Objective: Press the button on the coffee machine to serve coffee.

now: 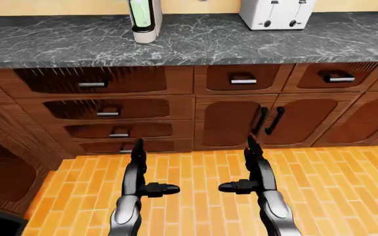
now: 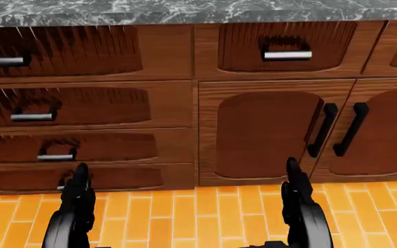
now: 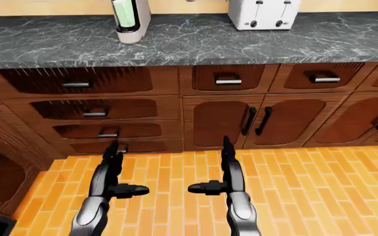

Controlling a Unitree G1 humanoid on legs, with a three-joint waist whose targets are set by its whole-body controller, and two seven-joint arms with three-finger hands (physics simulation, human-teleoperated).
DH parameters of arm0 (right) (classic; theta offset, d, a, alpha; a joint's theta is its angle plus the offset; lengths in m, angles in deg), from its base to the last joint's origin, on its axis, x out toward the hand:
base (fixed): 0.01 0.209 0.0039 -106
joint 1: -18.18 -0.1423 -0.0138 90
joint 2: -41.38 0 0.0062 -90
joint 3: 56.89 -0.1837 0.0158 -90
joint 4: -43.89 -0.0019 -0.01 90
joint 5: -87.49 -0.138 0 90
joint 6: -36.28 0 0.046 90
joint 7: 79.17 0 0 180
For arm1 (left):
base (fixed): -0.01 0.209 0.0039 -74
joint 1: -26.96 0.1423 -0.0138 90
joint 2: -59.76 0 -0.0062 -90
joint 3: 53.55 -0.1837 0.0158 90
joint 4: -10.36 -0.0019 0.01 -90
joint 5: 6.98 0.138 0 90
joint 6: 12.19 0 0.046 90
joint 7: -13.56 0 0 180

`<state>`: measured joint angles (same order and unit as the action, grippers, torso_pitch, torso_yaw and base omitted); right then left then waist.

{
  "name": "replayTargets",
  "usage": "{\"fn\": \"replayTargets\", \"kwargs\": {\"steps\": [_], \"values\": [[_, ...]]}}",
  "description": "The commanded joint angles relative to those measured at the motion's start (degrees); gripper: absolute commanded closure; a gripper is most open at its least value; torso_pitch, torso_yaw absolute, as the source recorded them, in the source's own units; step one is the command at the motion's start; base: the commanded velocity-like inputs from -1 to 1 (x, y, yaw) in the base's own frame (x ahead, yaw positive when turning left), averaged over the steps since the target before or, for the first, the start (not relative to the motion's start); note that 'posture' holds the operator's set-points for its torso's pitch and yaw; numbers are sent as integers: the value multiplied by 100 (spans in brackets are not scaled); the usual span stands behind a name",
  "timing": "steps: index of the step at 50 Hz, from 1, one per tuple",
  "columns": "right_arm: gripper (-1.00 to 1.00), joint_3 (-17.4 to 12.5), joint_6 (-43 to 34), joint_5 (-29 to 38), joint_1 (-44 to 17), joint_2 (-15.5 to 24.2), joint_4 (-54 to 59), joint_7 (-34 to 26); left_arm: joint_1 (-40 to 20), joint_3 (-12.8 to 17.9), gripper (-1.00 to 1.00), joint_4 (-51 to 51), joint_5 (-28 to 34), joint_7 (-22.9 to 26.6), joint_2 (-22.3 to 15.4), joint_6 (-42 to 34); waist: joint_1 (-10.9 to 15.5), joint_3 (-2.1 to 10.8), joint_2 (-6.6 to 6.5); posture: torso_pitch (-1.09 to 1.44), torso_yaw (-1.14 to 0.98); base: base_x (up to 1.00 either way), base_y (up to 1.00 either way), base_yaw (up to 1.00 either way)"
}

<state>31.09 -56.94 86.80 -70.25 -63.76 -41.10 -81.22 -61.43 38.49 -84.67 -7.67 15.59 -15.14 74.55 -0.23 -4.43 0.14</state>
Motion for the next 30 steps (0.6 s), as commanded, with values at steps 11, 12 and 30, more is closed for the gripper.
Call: {"fn": "replayTargets", "kwargs": {"steps": [11,12,30], "values": [[-100,-48,342,-15,-188,40,-468,29,-239,30,-100,333,1,-8,-37,442,47,433,38,0,0,0,0,0],[-100,-52,353,0,-183,44,-469,39,-231,24,-100,330,11,-3,-38,462,49,442,35,0,0,0,0,0],[-100,-372,-1774,-46,-1111,334,-2011,196,-1399,511,-100,1506,-508,-84,-437,-1642,54,534,24,0,0,0,0,0]]}}
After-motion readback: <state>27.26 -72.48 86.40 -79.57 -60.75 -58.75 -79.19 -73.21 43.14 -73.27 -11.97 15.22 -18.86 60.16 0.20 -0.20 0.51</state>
